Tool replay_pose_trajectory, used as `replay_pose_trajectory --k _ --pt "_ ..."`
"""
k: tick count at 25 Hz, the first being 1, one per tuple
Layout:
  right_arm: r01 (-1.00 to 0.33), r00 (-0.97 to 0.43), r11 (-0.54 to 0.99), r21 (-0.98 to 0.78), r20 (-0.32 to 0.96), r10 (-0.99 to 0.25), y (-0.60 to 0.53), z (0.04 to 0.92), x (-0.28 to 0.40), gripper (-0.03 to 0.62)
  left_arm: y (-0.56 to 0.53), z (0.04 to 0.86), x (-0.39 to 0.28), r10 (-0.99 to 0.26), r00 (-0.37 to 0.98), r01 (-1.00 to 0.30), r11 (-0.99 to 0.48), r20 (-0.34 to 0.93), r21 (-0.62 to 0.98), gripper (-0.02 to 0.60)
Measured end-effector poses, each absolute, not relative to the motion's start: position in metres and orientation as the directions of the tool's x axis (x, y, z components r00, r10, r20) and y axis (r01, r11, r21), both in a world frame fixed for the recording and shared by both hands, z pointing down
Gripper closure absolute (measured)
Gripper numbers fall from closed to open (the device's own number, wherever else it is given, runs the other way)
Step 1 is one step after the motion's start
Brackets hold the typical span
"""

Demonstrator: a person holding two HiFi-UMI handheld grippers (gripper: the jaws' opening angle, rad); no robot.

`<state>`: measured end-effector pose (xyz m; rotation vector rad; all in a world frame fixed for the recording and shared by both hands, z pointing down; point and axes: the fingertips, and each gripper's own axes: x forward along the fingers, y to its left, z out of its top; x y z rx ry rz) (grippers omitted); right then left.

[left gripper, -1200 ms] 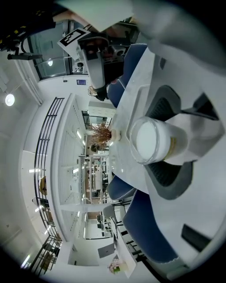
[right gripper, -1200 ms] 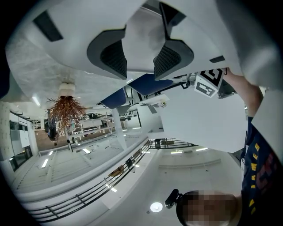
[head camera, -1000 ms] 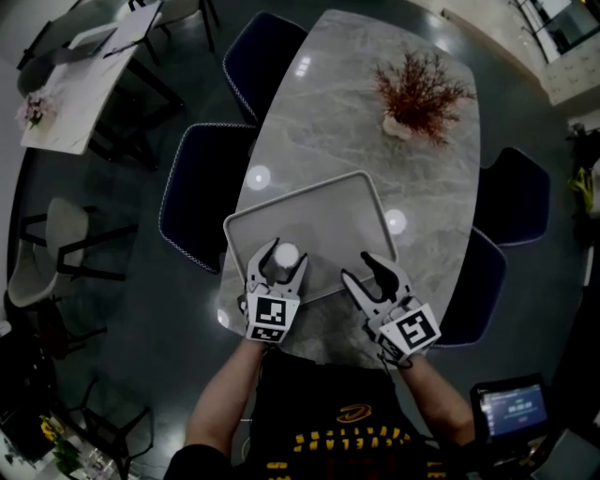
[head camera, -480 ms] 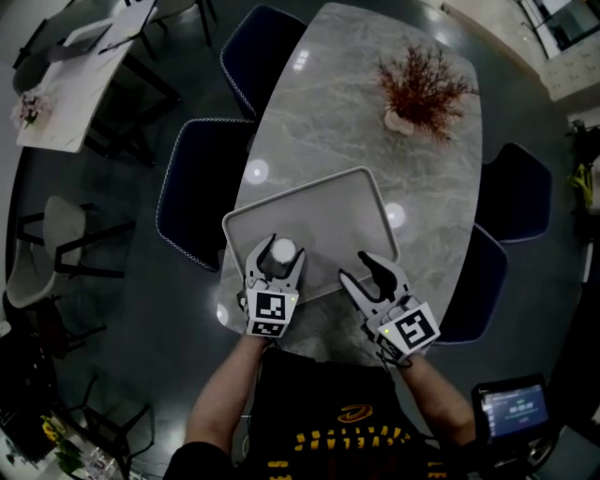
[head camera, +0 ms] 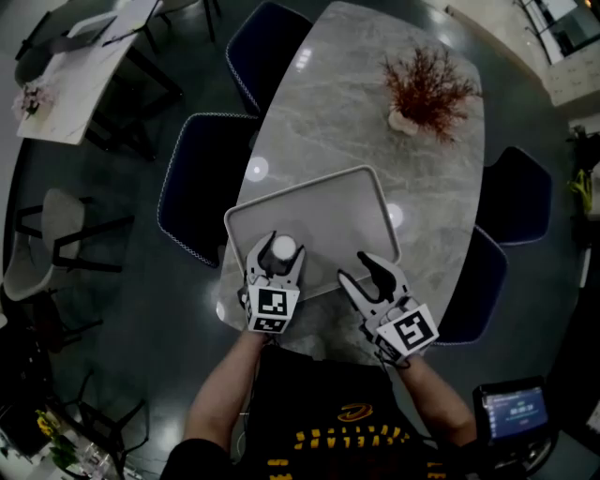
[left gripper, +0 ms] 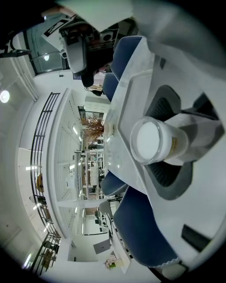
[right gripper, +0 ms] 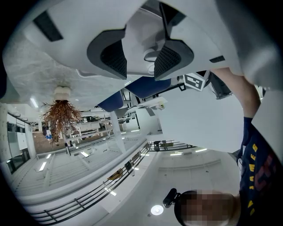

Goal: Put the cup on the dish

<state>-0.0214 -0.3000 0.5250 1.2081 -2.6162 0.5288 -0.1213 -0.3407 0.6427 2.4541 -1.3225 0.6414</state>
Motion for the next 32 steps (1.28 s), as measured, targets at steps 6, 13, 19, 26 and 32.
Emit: replay_pose_trajectory --k 6,13,19,26,32 --pt "-0.762 -0.646 0.605 -0.233 0.338 -0.684 -0.298 0.526 -0.024 0.399 -0.339 0.644 -0.125 -0.719 0.473 -0.844 -0.535 0.509 0.029 0.319" --pt "-0.753 -0.656 0.615 -0.234 0.332 -0.678 -0.297 0.525 -0.028 0.399 -0.339 0.644 -0.122 -0.712 0.486 -0.838 -0.544 0.507 0.04 0.318" --pt "-0.751 -0.659 0.618 -0.233 0.33 -0.676 -0.297 0.523 -0.03 0.399 -0.34 0.648 -0.125 -0.709 0.468 -0.845 -0.534 0.527 0.031 0.318" --pt "-0.747 -0.663 0.625 -0.227 0.327 -0.673 -0.292 0.522 -0.028 0.399 -0.334 0.653 -0.126 -0.705 0.458 -0.85 -0.525 0.542 0.035 0.318" --pt "-0.746 -0.664 0.628 -0.222 0.319 -0.676 -0.289 0.517 -0.028 0.399 -0.329 0.649 -0.132 -0.715 0.443 -0.861 -0.508 0.54 0.034 0.318"
